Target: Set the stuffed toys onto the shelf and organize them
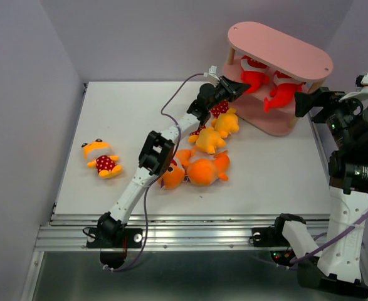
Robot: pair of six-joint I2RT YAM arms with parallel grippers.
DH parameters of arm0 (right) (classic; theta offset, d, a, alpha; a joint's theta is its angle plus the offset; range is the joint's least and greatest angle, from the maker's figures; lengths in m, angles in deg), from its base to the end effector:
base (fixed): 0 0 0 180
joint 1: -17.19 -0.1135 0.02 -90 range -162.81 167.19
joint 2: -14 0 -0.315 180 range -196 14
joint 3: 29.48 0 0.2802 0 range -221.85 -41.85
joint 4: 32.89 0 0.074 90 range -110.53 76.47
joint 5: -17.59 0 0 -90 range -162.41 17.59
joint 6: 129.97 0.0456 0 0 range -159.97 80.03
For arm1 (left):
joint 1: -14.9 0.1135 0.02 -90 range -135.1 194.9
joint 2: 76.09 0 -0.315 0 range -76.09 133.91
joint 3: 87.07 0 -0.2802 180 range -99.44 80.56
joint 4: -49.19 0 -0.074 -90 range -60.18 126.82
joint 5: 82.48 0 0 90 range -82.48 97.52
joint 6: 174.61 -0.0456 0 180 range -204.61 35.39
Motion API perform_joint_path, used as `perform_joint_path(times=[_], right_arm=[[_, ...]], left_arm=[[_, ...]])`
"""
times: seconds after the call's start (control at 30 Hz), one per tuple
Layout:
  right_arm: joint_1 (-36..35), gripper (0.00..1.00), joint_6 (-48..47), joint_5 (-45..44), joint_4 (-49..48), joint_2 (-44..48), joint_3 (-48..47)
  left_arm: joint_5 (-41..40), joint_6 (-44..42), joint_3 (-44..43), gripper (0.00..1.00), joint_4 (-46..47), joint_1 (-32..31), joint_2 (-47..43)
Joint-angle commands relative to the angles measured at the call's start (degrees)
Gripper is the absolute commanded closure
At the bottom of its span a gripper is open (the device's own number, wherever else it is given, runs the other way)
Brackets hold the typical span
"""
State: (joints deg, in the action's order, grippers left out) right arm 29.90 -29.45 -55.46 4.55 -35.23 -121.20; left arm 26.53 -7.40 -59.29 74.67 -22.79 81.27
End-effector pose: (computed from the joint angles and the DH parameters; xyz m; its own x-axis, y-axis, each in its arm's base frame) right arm 0.1376 -0.0174 0.5517 0.0711 0.1630 -0.9841 -0.0873 0.9838 0.1566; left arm 0.5445 -0.4395 0.2504 -0.7385 -0.5946 -0.3180 0.4497 -0.0829 -0.8893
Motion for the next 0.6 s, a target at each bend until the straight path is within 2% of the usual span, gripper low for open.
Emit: perform_joint_path(times=[0.0, 0.23, 0.27, 0.47, 0.57], right_arm=[[0.9, 0.0, 0.5, 0.8, -3.0, 0.8, 0.6], [0.9, 0.0, 0.5, 0.9, -3.0, 0.9, 0.8], [0.9, 0.0, 0.6, 1.0, -3.0, 0.9, 0.8], [0.9, 0.0, 0.8, 1.2, -3.1, 1.0, 1.0], [1.4, 0.0, 1.0, 1.4, -3.3, 1.0, 1.1]], left_arm=[[0.5, 0.8, -3.7, 0.87, 1.8, -0.3, -1.1], [0.9, 1.5, -3.6, 0.72, 1.7, -0.4, -1.2], [1.1, 1.6, -3.4, 0.66, 1.7, -0.3, -1.3], [1.5, 1.5, -2.4, 0.48, 2.0, -0.4, -2.5], [1.6, 1.4, -1.2, 0.44, 2.5, -0.4, -3.5]])
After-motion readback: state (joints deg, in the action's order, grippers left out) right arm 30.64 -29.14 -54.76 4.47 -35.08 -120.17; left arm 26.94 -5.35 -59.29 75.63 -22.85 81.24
